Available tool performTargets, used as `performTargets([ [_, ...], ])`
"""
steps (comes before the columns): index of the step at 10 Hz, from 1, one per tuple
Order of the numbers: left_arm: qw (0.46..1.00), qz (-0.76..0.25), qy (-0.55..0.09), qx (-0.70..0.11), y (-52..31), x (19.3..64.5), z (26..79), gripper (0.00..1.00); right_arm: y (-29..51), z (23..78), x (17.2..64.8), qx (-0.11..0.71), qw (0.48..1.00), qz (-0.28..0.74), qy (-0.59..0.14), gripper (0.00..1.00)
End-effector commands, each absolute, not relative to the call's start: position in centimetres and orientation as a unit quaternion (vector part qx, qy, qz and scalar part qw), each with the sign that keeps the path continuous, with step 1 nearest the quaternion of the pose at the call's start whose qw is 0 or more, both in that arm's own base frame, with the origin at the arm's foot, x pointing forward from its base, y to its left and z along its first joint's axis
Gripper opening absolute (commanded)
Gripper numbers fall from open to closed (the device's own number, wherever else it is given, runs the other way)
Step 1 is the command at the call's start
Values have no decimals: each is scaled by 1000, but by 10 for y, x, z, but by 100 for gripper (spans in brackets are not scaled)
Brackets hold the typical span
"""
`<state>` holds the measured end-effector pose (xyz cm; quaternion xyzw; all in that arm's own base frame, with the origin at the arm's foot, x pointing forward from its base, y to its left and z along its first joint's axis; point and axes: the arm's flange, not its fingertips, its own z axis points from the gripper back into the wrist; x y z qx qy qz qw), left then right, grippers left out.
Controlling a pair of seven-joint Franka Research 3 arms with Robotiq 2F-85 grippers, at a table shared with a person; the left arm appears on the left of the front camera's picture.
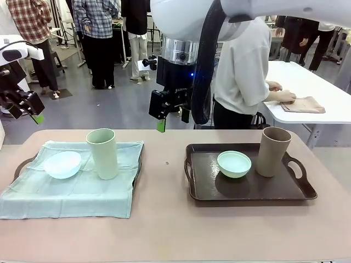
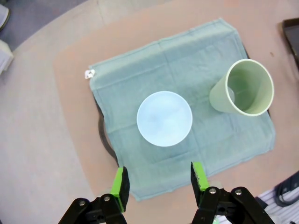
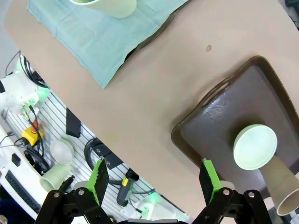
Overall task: Set up a tray with a mat and arrange the tableware.
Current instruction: Pick up the Picnic Bowl and Reusable plastic cup from the Handle tray in front of the human's position and hold them in the air.
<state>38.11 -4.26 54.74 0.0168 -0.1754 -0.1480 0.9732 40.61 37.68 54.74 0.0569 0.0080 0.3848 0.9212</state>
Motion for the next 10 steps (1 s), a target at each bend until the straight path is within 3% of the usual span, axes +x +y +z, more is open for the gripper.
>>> performTargets([
  [1,970,-158,-182,20,-41,381,545,70,375,546,406,57,922,383,4,100],
  [3,973,-148,-175,17,-43,381,547,70,377,547,406,57,921,385,8,100],
  [5,982,-133,-130,-27,-22,389,553,70,324,549,422,107,923,364,59,100],
  [7,984,-136,-71,-93,-3,385,554,70,270,546,399,114,940,308,88,100],
  [10,978,-138,-24,-157,16,367,551,70,188,539,345,106,959,255,67,100],
])
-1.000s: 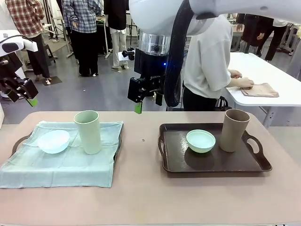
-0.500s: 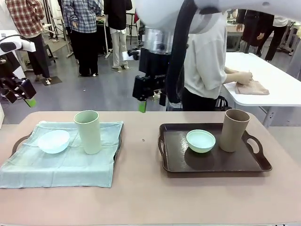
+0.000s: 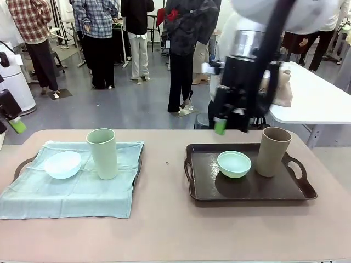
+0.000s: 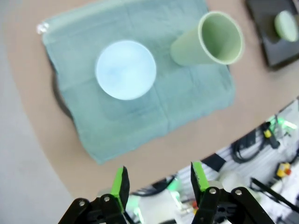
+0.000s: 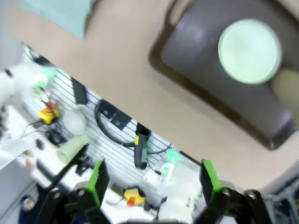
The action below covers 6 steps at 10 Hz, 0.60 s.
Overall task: Set up a tray with a mat and arrange the tableware.
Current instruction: Pick up the Picnic Bowl and Reusable plastic cup from the Handle tray in front of the human's position and hold them in the air.
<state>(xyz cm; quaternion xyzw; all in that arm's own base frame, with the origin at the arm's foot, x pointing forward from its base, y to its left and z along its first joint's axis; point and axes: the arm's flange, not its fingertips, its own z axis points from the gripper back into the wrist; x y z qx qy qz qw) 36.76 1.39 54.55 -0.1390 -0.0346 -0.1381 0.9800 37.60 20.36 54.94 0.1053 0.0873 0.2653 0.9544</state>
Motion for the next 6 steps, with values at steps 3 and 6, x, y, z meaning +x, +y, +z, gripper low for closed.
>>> performTargets([
  [3,965,-51,-57,-249,41,375,564,70,93,532,336,223,969,105,-9,100],
  [6,940,5,-59,-337,77,371,574,70,19,519,325,389,917,55,-61,100],
])
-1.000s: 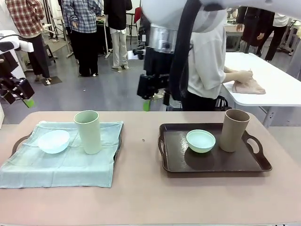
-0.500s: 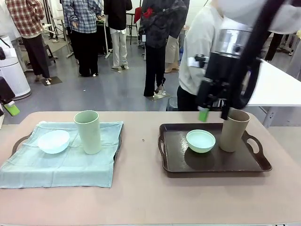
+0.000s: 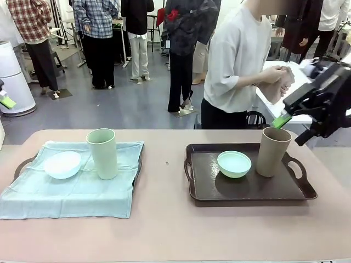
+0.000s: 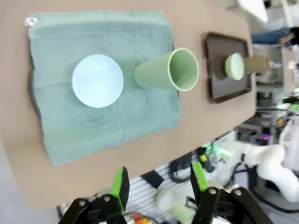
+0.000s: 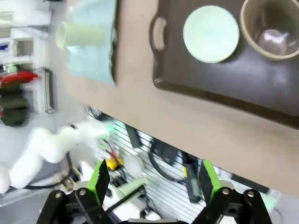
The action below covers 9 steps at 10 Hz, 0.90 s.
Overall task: Set up a tray with a mat and arrange the tableware.
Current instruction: Pick up the Picnic Bowl and Reusable plastic cup from the Handle tray in front of the human's position and hold them in the air.
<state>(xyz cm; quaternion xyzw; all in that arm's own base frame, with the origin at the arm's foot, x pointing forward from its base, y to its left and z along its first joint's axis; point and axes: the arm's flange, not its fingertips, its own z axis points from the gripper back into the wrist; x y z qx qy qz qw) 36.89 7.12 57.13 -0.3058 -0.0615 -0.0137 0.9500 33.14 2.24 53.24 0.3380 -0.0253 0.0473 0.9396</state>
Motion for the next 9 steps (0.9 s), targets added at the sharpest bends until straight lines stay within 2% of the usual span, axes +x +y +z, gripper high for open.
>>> performTargets([
  [1,933,29,-53,-355,90,368,570,70,-6,513,318,440,893,44,-80,100],
  [3,913,63,-57,-399,117,364,563,70,-50,501,312,523,844,40,-112,100],
  [4,908,67,-60,-410,131,359,559,70,-65,502,307,539,832,41,-126,100],
  [9,884,127,-85,-442,220,333,545,70,-108,503,279,565,809,36,-159,100],
])
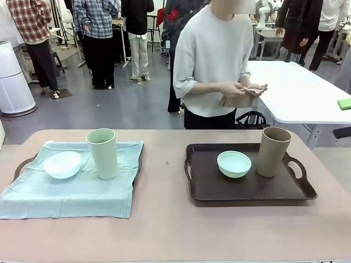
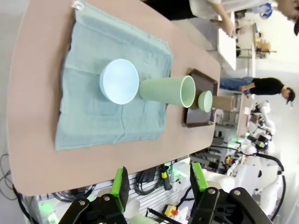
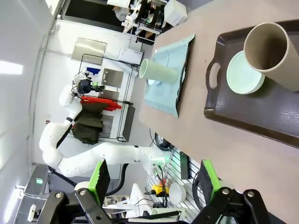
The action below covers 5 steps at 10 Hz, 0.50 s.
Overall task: Set up a tray with a mat and arrange the tableware.
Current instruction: Pick up the Picnic Bowl and Reusable plastic cup from the Handle tray in front of the human's position and hold them in the air.
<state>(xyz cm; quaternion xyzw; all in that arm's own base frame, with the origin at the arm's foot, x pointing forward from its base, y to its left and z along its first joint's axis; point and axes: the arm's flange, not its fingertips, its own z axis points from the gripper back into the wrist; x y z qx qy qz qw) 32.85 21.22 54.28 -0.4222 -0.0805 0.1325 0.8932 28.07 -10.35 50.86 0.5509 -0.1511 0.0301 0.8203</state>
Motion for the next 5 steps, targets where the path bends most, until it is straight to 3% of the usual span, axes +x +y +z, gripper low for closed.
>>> performTargets([
  [1,879,129,-87,-450,226,330,544,70,-108,501,278,563,811,34,-156,100],
  [3,867,98,-88,-481,228,323,544,70,-105,495,278,572,805,37,-151,100],
  [5,882,140,-84,-442,228,323,540,70,-110,505,276,555,818,26,-152,100],
])
